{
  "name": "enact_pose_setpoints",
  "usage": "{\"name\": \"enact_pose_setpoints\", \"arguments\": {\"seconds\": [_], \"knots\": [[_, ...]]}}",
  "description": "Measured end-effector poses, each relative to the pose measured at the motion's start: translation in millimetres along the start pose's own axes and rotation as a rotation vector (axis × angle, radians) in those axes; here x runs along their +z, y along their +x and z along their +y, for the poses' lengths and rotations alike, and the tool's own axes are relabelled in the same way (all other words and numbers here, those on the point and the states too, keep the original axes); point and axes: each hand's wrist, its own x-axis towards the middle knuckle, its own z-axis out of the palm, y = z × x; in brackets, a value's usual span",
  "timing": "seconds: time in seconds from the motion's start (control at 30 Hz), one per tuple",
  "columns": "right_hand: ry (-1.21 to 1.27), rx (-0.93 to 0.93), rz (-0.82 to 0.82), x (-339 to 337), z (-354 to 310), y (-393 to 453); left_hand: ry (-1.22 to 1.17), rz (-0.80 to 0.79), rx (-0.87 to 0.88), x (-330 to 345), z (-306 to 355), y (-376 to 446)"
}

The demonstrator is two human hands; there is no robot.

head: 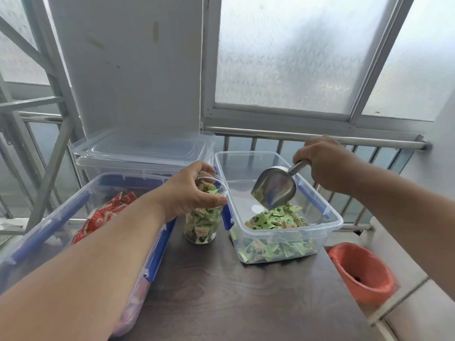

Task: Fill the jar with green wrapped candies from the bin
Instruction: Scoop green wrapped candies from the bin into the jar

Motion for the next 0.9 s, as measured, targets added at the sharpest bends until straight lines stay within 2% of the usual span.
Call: {"name": "enact_pose_setpoints", "arguments": {"seconds": [0.27, 0.33, 0.53, 0.63, 0.8, 0.9], "knots": [[-0.056, 0.208, -0.277, 2, -18, -8, 0.015, 0.013, 0.005, 1, 1, 0], [-0.065, 0.231, -0.299, 7, -20, -9, 0.014, 0.015, 0.008, 2, 1, 0], [-0.12, 0.267, -0.2, 17, -18, -8, 0.012, 0.013, 0.012, -1, -3, 2], [-0.109, 0.262, -0.254, 15, -18, -3, 0.01, 0.01, 0.008, -1, -4, 3], [0.028, 0.273, -0.448, 26, -26, 1, 0.001, 0.008, 0.013, 0, -3, 3], [0.135, 0.298, -0.449, 41, -30, 0, 0.005, 0.009, 0.007, 0, -4, 5]]}}
